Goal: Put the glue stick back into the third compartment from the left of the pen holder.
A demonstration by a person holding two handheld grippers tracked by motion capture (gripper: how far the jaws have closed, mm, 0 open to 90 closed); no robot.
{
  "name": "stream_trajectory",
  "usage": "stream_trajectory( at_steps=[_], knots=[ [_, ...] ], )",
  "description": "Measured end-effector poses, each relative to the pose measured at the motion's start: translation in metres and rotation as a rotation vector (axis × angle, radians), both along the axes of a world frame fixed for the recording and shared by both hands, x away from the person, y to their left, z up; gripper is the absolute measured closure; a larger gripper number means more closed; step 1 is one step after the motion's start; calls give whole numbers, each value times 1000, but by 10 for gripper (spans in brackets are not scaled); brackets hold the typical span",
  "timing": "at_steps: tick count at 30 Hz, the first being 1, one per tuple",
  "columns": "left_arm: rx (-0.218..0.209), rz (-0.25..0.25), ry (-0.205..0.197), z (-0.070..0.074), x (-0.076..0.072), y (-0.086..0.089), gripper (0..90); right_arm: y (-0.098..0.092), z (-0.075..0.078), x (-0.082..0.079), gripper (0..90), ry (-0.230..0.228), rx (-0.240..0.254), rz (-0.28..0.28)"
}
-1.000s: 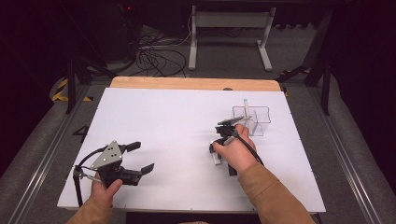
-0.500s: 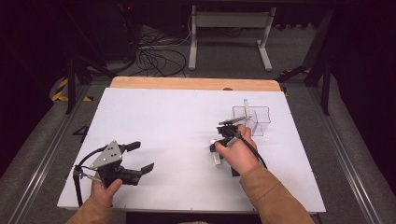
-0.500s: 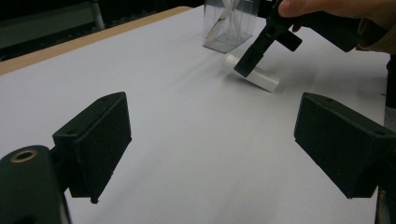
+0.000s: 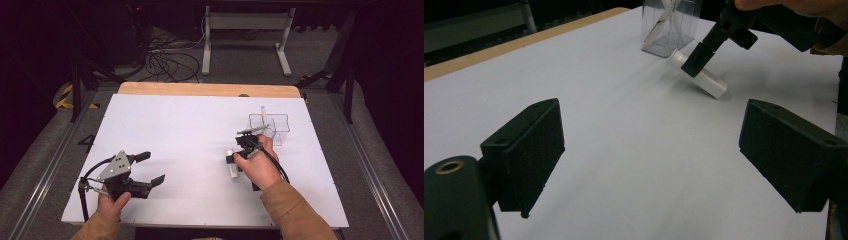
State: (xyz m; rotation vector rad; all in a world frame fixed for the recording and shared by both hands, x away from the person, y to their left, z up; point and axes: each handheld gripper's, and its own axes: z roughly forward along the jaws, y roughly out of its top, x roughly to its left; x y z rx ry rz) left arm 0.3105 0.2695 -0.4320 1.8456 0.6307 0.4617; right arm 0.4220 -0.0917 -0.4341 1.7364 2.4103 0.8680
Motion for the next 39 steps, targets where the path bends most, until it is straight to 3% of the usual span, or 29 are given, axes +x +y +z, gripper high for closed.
stream_trajectory(
  at_steps=[12,22,33,39],
  knots=[
    [-2,-1,-2,0,0,0,119,-4,8,-9,682,-41,25,32],
    [-2,4,-3,0,0,0,119,-11,29,-23,681,-193,94,90],
    [-5,9,-3,1,-1,1,119,-21,46,-32,680,-323,148,111],
    [-7,11,-3,1,-1,0,119,-26,52,-35,680,-372,168,111]
  ],
)
